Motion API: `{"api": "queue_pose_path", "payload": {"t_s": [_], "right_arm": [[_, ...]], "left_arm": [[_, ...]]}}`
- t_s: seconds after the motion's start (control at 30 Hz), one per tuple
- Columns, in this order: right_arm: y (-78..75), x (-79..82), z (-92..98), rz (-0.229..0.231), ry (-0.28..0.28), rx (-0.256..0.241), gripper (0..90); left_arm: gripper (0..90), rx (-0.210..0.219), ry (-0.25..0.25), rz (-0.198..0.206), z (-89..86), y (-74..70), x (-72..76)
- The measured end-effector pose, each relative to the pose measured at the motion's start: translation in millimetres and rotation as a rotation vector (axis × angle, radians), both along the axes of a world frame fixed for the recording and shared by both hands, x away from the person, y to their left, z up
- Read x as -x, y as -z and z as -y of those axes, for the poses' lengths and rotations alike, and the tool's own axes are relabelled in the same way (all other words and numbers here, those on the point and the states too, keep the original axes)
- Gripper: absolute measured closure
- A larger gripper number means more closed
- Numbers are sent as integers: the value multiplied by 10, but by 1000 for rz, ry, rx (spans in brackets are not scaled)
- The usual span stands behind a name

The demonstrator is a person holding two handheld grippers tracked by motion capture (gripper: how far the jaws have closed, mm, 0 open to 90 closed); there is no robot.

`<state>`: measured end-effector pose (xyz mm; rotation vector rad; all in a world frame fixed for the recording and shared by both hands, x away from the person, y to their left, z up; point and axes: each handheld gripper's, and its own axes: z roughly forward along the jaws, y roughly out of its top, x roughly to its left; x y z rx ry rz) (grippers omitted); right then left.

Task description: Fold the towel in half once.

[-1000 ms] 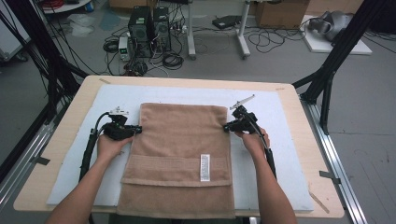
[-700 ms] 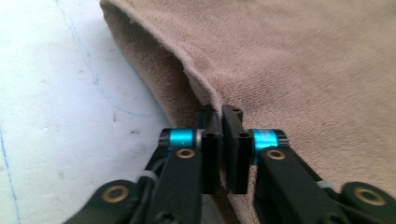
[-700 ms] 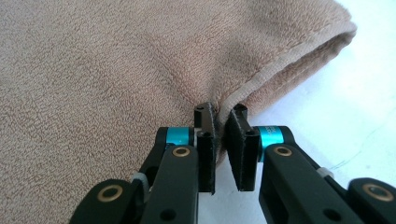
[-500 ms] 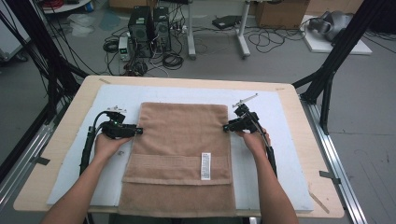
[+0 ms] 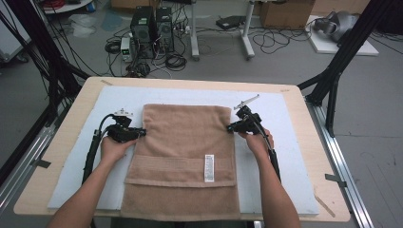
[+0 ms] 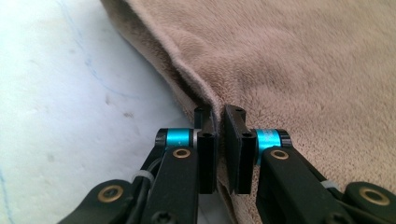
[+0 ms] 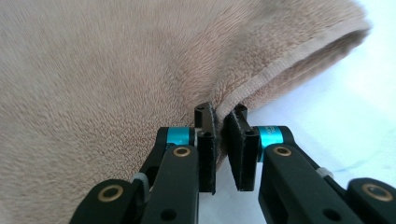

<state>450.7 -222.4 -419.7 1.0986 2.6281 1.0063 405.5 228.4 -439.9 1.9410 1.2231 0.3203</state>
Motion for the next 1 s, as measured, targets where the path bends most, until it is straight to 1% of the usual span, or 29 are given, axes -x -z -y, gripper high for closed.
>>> {"api": "queue_pose_path", "payload": {"t_s": [0.03, 0.1, 0.13, 0.17, 0.2, 0.23, 0.27, 0.3, 0.33, 0.43, 0.47, 0.5, 0.57, 0.63, 0.67, 0.73, 0.8, 0.83, 0.87, 0.9, 0.93, 1.0], "right_arm": [[-9, -6, 20, 6, 6, -6, 830], [-23, -13, 51, 19, 20, -7, 830], [-24, -18, 64, 22, 29, -12, 830], [-20, -26, 79, 23, 33, -13, 830], [-10, -35, 92, 24, 42, -15, 828], [1, -45, 114, 19, 51, -16, 827], [23, -65, 129, 18, 61, -29, 826], [44, -77, 138, 13, 67, -34, 822], [65, -87, 137, 8, 69, -29, 813], [105, -97, 130, 4, 78, -18, 772], [99, -96, 136, 16, 84, -12, 750], [78, -88, 147, 28, 100, -5, 742], [38, -72, 203, 31, 114, -15, 702], [6, -45, 246, 13, 117, -41, 681], [-13, -23, 252, 8, 113, -44, 666], [-61, 36, 226, 9, 90, -34, 639], [-114, 101, 183, 22, 59, -22, 616], [-142, 136, 164, 26, 44, -17, 607], [-166, 167, 148, 37, 30, -16, 593], [-189, 199, 133, 39, 19, -19, 577], [-212, 234, 120, 38, 12, -22, 567], [-240, 304, 100, 54, -15, -27, 536]], "left_arm": [[838, 14, -16, 4, 8, -4, -27], [839, 16, -28, 9, 39, -25, -86], [839, 9, -26, 17, 62, -38, -112], [838, 18, -28, 26, 71, -45, -129], [838, 22, -28, 9, 76, -48, -163], [838, 13, -23, 4, 86, -44, -185], [838, 6, -21, 1, 94, -38, -202], [837, 6, -24, 0, 101, -30, -209], [837, 10, -26, -1, 103, -19, -213], [827, 7, -18, -13, 78, -9, -211], [826, 2, -14, -11, 64, -20, -208], [823, 7, -15, -6, 59, -29, -203], [813, -4, -12, -5, 48, -52, -188], [793, -19, -12, -6, 30, -68, -167], [772, -37, 2, -6, 22, -78, -150], [749, -71, 26, 12, 24, -105, -93], [706, -70, 31, 34, 11, -142, -29], [695, -79, 42, 36, -3, -166, -2], [686, -84, 45, 48, -9, -186, 31], [674, -82, 49, 66, -17, -205, 74], [664, -71, 57, 72, -27, -221, 118], [648, -69, 80, 87, -35, -237, 214]]}}
